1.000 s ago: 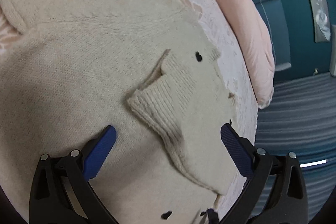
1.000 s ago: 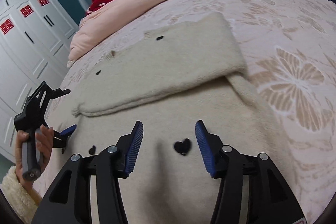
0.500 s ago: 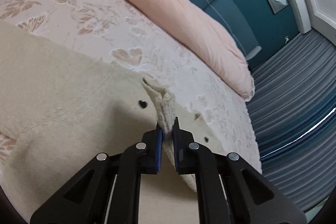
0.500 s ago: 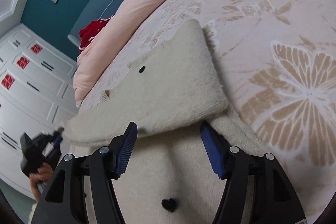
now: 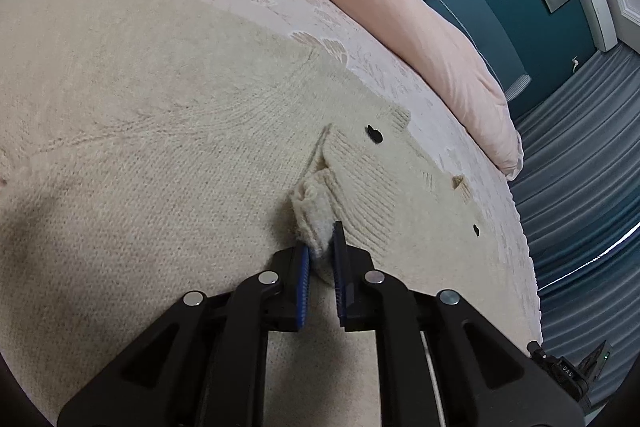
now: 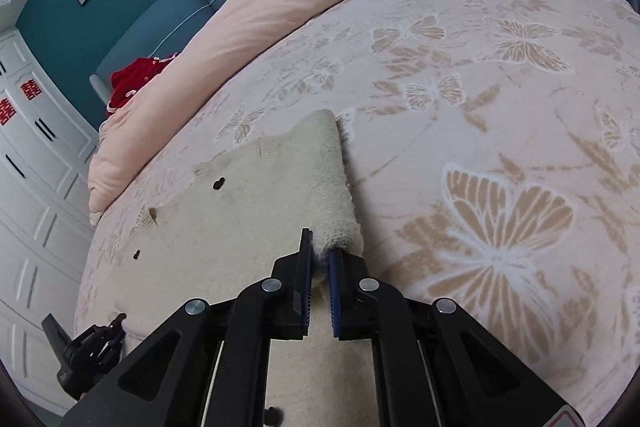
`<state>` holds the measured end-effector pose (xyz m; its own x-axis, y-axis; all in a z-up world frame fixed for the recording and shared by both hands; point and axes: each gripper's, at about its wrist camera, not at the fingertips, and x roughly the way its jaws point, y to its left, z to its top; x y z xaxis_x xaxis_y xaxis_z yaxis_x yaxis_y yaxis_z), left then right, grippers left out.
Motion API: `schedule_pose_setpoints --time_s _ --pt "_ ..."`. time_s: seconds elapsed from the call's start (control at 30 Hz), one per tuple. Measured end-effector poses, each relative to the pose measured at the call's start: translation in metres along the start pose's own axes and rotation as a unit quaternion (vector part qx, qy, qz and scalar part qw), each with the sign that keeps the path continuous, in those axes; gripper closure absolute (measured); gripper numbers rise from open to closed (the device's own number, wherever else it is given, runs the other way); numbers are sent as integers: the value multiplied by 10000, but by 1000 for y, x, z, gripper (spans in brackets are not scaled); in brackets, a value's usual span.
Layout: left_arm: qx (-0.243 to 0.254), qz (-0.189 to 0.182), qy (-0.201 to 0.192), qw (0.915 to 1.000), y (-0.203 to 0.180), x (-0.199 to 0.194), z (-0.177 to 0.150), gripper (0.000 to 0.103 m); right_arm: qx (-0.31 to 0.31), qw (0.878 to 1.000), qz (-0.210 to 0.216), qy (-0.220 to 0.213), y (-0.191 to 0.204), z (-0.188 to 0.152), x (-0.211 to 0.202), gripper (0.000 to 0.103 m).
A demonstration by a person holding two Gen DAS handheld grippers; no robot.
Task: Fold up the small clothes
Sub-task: 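Fold the held sleeve across the sweater body and release it with the right gripper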
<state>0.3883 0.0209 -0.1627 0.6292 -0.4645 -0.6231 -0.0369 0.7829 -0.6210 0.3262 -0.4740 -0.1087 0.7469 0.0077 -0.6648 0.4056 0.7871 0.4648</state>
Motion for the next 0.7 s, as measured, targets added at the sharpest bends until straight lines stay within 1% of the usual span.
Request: schedule_pose_setpoints --time_s 0.03,0.07,0.1,0.13,0.17,0.2,0.23,0.27,0.3,0.37,0.43,0.47,0.53,0.57,0.6,0.67,0.7 --pt "-10 -16 -16 10000 0 1 0 92 -128 9999 -29 -9 4 -3 1 91" --pt "-7 -24 -26 10000 1 1 0 92 -297 9994 -166 34 6 -5 6 89" --pt "-1 -27 -34 10000 1 2 0 92 -459 9978 -428 232 5 -7 17 87" --pt "5 -26 -42 10000 0 2 0 92 -494 9950 -715 488 0 -9 27 88" --pt "17 -27 -53 10000 0 2 0 92 -333 9960 -654 505 -3 -13 24 93" --pt "23 -26 -64 10000 0 2 0 92 -189 9974 -593 358 -2 -15 12 92" --pt "31 -24 -77 10000 0 2 -1 92 -222 9976 -623 178 6 -17 -1 89" --pt "41 -23 -91 9999 0 2 -2 92 -362 9977 -574 8 17 -20 -12 80" --pt "48 -25 -102 9999 0 2 -2 92 -587 9973 -424 -87 32 -20 -19 80" --pt "54 -33 -127 9999 1 2 -3 92 -1184 9928 -205 11 62 -21 -13 80" --pt "40 -55 -140 9999 2 2 -4 92 -1583 9866 -380 121 75 -18 8 81" --pt "31 -59 -138 9999 2 2 -3 92 -1571 9855 -570 301 69 -15 26 81" --pt "42 -38 -136 9999 1 3 -4 92 -1235 9824 -1209 705 38 -11 58 94" --pt "40 -43 -135 9999 2 3 -4 92 -961 9874 -1082 647 21 -11 57 103" --pt "38 -49 -137 9999 2 3 -4 92 -701 9908 -1032 516 14 -13 45 103" --pt "-5 -121 -149 9998 3 2 -4 92 -534 9916 -1147 270 19 -25 16 102" --pt "-81 -238 -154 9996 7 2 -4 92 -542 9925 -1081 179 26 -37 3 91"
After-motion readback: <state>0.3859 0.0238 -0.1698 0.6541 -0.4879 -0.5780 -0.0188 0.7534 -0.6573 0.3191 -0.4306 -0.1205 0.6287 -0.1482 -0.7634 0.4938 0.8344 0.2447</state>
